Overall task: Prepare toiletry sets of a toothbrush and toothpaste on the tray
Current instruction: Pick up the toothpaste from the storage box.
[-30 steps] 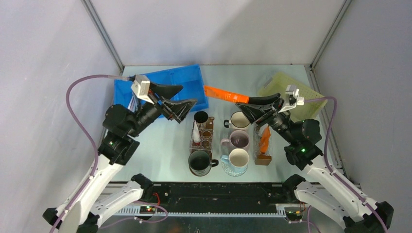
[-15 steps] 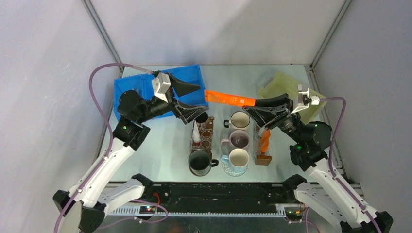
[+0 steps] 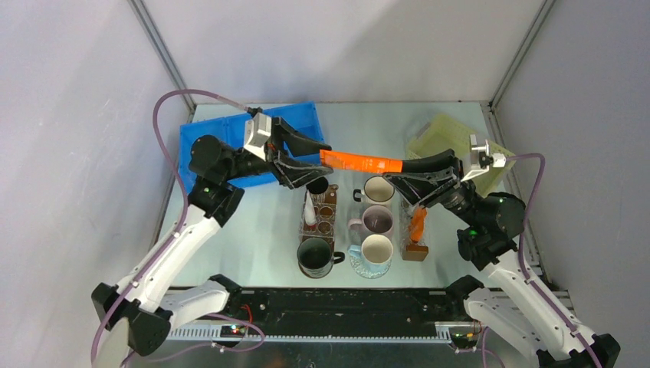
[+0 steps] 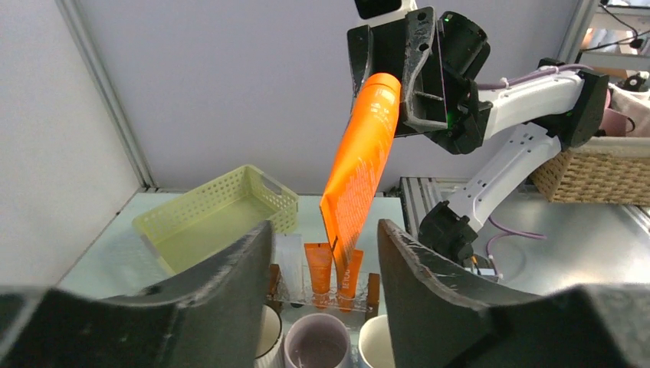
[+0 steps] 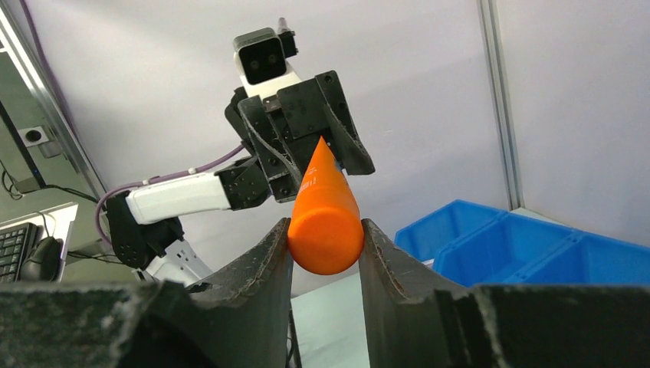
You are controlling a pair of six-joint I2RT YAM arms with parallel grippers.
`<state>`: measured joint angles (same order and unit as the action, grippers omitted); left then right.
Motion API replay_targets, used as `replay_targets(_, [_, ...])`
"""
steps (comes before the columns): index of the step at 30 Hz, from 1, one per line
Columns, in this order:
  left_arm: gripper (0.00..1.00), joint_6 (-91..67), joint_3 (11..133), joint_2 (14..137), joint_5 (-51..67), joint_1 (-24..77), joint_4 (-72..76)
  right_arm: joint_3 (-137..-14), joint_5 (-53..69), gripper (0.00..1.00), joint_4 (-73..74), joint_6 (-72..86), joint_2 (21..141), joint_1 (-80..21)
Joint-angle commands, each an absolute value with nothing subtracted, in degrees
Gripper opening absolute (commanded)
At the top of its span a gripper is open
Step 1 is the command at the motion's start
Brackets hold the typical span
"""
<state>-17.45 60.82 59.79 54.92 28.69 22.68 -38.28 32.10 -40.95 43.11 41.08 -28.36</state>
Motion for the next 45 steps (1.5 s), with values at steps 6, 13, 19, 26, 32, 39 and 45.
replay_targets(6, [0.34, -28.8, 62.9, 62.8, 60.1, 28.5, 33.5, -38.8, 32.9, 0.00, -44.1, 43.0, 40.6, -28.2])
replay_targets(13, [0.00, -31.3, 62.4, 61.0, 56.9, 28.5, 30.7, -37.5, 31.4, 0.01, -41.2, 39.8, 40.1, -28.2])
replay_targets(19, [0.00, -19.8, 66.0, 55.9, 48.9, 28.5, 6.3, -37.5, 28.1, 0.39, -33.3, 34.0, 37.5, -28.2])
replay_targets(26, [0.00, -11.2, 74.1, 52.9, 37.8, 28.5, -19.4, -37.5, 21.7, 0.79, -22.1, 26.7, 32.8, -28.2])
replay_targets(32, [0.00, -9.6, 81.3, 53.6, 23.9, 28.5, -42.1, -37.5, 13.3, 0.92, -10.9, 19.4, 27.4, -28.1])
replay_targets(39, [0.00, -12.5, 87.9, 56.3, 13.9, 29.4, -59.4, -40.4, 2.8, 0.99, 5.5, 10.8, 21.0, -28.1])
replay_targets(45, [0.00, -15.3, 93.5, 59.6, 7.5, 33.0, -71.1, -42.3, -8.3, 0.99, 14.7, 5.1, 17.3, -28.1])
